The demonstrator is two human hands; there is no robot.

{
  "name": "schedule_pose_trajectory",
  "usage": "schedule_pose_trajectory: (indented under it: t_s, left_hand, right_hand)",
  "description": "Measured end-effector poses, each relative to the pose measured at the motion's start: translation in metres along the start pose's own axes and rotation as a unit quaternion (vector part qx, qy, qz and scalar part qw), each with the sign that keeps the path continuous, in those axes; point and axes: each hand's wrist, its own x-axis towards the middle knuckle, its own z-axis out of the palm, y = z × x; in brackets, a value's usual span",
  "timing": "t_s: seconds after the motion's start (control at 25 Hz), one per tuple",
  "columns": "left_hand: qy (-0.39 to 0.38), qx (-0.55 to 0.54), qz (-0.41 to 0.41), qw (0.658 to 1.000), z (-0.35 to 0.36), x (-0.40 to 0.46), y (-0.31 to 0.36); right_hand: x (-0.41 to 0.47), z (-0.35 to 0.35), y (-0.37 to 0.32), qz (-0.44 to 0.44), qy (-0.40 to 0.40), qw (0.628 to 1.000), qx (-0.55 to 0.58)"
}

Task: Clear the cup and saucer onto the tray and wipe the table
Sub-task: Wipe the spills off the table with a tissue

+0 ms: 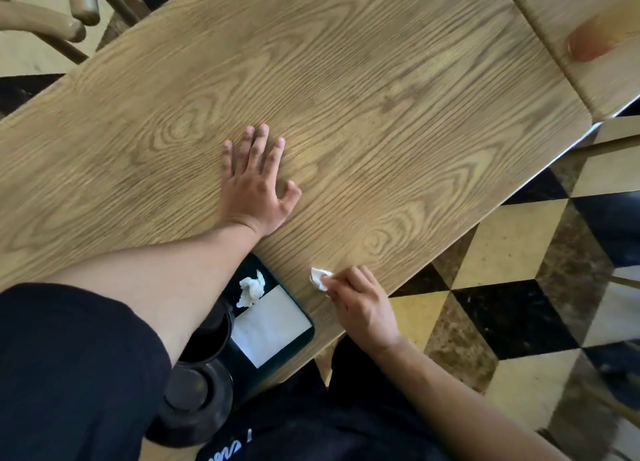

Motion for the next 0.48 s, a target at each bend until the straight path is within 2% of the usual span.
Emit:
schedule_pose_trajectory:
  t_s: [0.08, 0.16, 0.2, 0.28, 0.32, 0.36, 0.4, 0.48]
  left_hand:
    - [-0.004, -0.005, -0.003, 1.0, -0.002, 0.0, 0.001]
    - [-0.008, -0.011, -0.011, 1.0, -0.004, 0.0, 0.003]
    - [-0.009, -0.01, -0.012, 1.0, -0.005, 0.0, 0.003]
    - [-0.006, -0.006, -0.008, 1.0, -0.005, 0.001, 0.004]
    - [-0.006, -0.004, -0.008, 1.0, -0.005, 0.001, 0.004]
    - [-0.008, -0.002, -0.009, 1.0, -0.005, 0.001, 0.005]
    - [-0.011, 0.0, -0.009, 1.0, -0.005, 0.001, 0.005]
    - [-0.012, 0.004, -0.006, 1.0, -0.004, 0.001, 0.003]
  right_hand:
    - [0.02, -0.021, 0.032, 0.01, 0.03, 0.999, -0.026]
    - [0.059, -0.053, 0.075, 0.136, 0.141, 0.979, -0.064]
    - [0.082, -0.073, 0.096, 0.223, 0.19, 0.954, -0.068]
    - [0.107, -0.091, 0.121, 0.339, 0.244, 0.908, -0.036]
    - [0.106, -0.087, 0.116, 0.36, 0.245, 0.9, -0.026]
    - [0.097, -0.075, 0.098, 0.353, 0.241, 0.903, -0.038]
    - [0.078, -0.057, 0.074, 0.308, 0.232, 0.922, -0.048]
    - [0.023, -0.018, 0.021, 0.189, 0.15, 0.97, -0.02]
